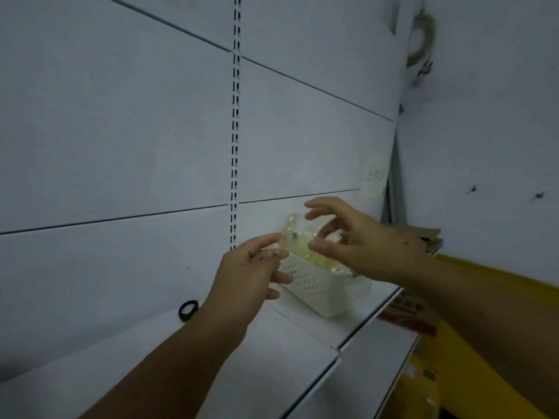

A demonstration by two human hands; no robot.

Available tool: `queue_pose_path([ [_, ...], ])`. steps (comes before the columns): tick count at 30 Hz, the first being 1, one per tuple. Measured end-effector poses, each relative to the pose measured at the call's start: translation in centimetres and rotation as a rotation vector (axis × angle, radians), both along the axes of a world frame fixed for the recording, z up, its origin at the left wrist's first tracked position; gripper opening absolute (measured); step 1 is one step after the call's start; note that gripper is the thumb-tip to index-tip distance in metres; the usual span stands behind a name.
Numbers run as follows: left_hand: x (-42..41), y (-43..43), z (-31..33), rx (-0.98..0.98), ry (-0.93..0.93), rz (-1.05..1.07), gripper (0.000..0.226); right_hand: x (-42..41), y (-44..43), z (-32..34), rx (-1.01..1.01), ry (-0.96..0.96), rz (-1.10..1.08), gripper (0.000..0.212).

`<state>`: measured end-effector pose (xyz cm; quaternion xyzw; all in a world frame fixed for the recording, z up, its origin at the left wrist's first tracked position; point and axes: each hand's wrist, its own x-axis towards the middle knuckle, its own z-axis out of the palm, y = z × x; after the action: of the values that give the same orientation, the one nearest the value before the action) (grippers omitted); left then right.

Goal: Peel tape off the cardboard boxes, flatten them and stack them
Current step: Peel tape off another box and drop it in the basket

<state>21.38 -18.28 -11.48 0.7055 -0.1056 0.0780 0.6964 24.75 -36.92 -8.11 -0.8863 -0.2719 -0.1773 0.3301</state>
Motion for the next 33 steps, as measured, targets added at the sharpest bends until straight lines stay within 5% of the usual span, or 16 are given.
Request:
queue_pose_path([
  [2,0.6,-1.6,0.2,0.054,0.014,-0.071,0.024,0.7,-0.4,-0.4,-0.163,-0.148,0.084,0.049],
  [5,1.4,-4.5,0.7,0.133,-0.001,-0.152,0.024,3.4,-2.6,-0.5,-0.292,-0.407,0.114,0.027],
  [10,3.6,-8.5,2.2,0.067,-0.138,-0.089,0.032,8.4,-7.0,0.2,-0.070,-0.503,0.135,0.012],
  [16,7.7,-10.3,1.8,0.066,-0.300,0.281,0.032,14.3,-9.2,-1.7,0.199,-0.302,-0.029,0.015],
  [19,10.5,-10.3,0.8,0.255,-0.328,0.382,0.030,17.7,-10.1,-3.2,-0.153,-0.170,-0.128,0.031],
  [22,13.4,-11.3,-0.5,0.678,-0.327,0.330,0.028,19.7,-9.5,-5.4,-0.511,0.014,0.053,0.036],
  [25,16.6,-12.4,-2.0,1.030,-0.202,0.152,0.037,19.8,-9.8,-5.6,-0.445,0.200,0.198,0.038],
  [29,18.7,-12.7,-2.8,1.151,-0.013,0.071,0.040,19.8,-12.1,-5.2,-0.424,0.315,0.209,0.043],
  [33,19.1,-12.3,-3.2,1.184,-0.022,0.088,0.044,20.6,-14.0,-4.9,0.012,0.180,0.155,0.048],
])
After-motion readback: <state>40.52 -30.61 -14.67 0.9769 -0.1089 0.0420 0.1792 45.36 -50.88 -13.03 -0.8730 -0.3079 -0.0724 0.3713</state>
